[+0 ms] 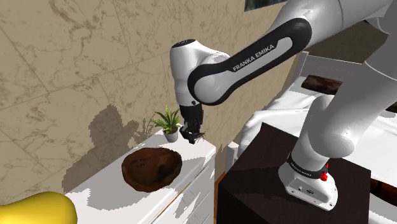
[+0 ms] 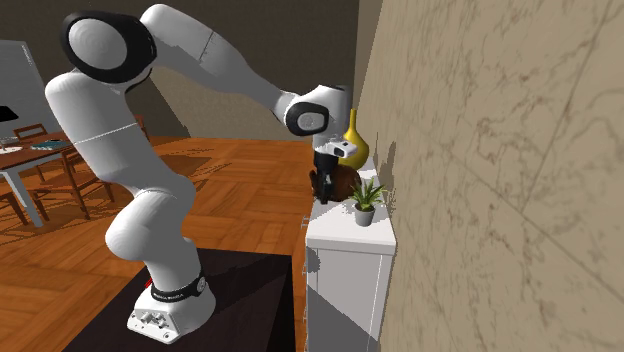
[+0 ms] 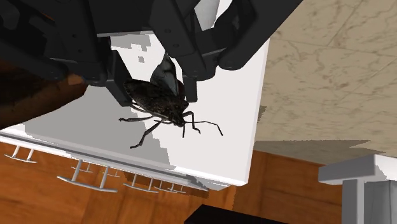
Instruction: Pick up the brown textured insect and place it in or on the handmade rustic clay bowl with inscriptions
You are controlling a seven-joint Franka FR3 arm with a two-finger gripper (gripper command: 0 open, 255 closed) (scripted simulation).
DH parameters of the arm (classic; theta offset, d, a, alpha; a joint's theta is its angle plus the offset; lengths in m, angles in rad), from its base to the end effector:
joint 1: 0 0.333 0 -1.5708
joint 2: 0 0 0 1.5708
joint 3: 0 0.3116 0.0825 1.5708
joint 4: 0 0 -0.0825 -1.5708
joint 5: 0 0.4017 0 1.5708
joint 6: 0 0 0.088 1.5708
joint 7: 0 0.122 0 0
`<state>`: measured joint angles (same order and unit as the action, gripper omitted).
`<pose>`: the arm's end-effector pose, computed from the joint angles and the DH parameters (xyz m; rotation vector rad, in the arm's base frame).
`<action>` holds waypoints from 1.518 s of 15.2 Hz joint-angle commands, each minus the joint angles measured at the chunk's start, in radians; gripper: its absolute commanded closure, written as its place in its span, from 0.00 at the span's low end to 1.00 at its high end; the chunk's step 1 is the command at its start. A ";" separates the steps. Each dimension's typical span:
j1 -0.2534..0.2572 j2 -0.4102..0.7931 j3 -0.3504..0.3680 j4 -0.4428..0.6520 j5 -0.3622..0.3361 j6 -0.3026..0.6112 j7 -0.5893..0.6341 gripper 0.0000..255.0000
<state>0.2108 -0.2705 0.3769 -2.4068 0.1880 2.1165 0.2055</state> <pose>0.3832 0.2667 0.3771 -3.0695 -0.4128 0.0826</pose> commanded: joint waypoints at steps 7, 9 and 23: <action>-0.001 -0.049 -0.016 0.069 0.002 -0.117 -0.004 1.00; -0.002 -0.057 -0.020 0.088 0.001 -0.145 -0.003 1.00; 0.021 0.104 0.071 0.336 -0.044 -0.224 0.154 1.00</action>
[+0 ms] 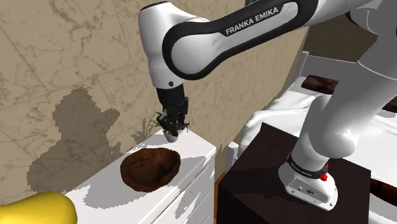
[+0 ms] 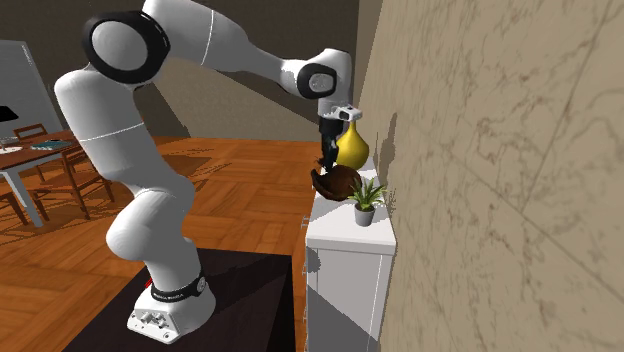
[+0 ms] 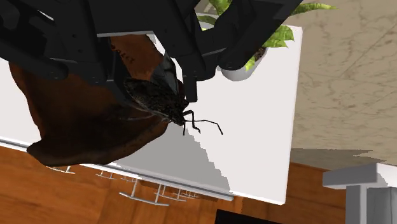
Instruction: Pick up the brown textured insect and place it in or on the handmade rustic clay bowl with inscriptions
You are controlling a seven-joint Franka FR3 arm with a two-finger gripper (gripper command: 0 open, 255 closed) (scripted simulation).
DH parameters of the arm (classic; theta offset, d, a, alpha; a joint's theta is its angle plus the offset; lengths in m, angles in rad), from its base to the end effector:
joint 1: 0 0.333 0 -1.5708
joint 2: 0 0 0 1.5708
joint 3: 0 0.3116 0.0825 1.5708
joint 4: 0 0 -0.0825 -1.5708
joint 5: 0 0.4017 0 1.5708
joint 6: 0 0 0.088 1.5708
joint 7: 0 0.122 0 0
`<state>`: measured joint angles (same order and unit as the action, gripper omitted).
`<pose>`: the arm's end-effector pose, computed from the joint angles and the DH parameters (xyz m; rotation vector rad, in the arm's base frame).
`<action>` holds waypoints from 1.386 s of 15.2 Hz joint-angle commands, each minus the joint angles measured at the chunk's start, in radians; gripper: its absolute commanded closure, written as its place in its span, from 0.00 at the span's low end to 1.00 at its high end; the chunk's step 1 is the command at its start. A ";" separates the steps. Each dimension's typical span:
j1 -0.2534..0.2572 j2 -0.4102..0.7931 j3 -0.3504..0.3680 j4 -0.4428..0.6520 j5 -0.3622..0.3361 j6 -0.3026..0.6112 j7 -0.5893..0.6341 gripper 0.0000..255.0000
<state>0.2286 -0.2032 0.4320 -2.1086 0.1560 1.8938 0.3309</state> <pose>0.3930 0.3321 0.4679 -3.0703 -0.4154 0.0834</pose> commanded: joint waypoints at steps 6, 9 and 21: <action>0.049 0.241 0.090 0.227 -0.105 0.005 0.184 1.00; 0.050 0.249 0.090 0.195 -0.109 0.044 0.185 1.00; 0.054 0.283 0.091 0.119 -0.125 0.149 0.192 1.00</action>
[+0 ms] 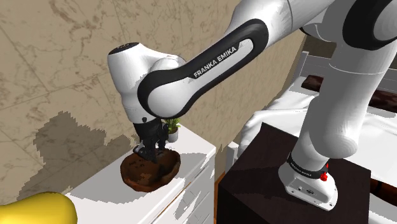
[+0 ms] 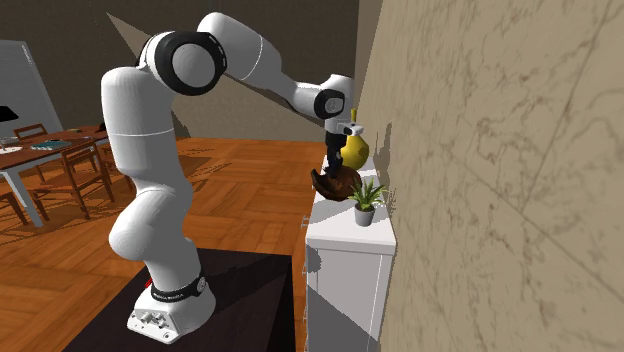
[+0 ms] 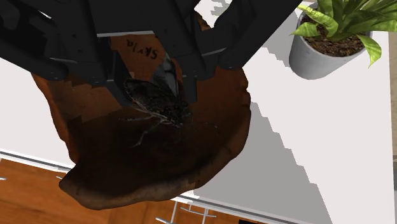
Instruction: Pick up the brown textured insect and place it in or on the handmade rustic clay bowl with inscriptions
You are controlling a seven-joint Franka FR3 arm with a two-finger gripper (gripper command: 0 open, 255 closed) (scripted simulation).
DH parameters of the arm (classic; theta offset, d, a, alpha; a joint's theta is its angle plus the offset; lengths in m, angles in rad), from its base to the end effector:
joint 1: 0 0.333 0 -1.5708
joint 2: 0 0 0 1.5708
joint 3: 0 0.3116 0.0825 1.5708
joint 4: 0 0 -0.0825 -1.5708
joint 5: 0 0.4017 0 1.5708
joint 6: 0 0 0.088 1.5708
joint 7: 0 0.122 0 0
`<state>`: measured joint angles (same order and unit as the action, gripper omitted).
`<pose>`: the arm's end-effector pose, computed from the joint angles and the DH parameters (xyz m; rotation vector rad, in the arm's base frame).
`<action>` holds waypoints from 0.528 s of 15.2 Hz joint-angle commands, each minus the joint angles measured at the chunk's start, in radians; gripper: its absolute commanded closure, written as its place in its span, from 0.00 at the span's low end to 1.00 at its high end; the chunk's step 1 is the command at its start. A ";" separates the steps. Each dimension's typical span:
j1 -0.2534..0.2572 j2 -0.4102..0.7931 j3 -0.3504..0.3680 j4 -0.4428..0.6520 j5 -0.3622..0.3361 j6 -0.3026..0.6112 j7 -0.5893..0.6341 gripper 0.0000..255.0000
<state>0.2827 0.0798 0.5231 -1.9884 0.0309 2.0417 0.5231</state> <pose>0.4051 0.4200 0.3998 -3.0698 -0.4129 0.0839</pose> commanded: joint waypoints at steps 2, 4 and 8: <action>0.000 0.000 0.000 -0.001 0.000 0.001 0.000 1.00; 0.000 0.000 0.000 -0.001 0.000 0.001 0.000 1.00; 0.000 0.000 0.000 -0.001 0.000 0.001 0.000 0.00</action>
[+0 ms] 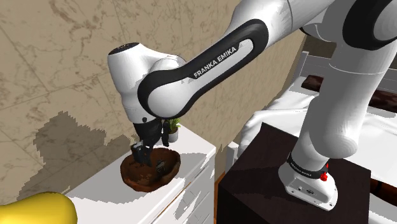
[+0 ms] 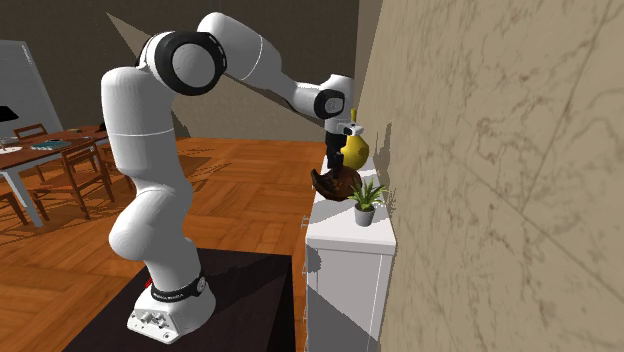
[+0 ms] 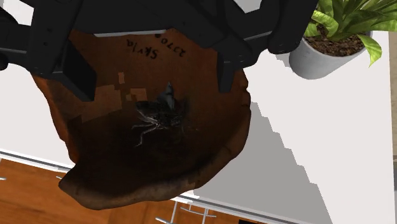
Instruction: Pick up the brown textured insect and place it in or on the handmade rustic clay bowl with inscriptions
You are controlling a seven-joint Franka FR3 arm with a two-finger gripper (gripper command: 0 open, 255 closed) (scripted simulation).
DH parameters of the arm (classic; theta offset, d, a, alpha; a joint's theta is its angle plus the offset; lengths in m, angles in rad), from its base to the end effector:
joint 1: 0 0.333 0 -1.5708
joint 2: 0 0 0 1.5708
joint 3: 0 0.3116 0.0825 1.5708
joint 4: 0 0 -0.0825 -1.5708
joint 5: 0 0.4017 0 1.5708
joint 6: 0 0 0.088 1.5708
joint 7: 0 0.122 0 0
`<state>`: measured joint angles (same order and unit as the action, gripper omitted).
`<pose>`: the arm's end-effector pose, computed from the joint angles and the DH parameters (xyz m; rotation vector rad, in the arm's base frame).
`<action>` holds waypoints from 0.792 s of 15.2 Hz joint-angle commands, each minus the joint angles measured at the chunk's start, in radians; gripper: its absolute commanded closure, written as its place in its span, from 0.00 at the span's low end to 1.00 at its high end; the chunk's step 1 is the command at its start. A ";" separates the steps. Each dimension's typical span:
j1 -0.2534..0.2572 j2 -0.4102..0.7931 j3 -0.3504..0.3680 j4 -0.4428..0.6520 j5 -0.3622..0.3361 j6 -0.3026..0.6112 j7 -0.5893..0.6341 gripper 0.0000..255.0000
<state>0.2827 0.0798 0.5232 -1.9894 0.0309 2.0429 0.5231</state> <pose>0.4050 0.4200 0.3995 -3.0697 -0.4130 0.0837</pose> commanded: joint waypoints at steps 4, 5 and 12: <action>-0.004 -0.021 -0.001 0.046 0.010 -0.065 -0.008 0.00; -0.006 -0.029 -0.002 0.071 0.014 -0.097 -0.010 0.00; -0.007 -0.035 -0.003 0.092 0.017 -0.123 -0.012 0.00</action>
<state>0.2754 0.0454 0.5199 -1.8974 0.0475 1.9205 0.5109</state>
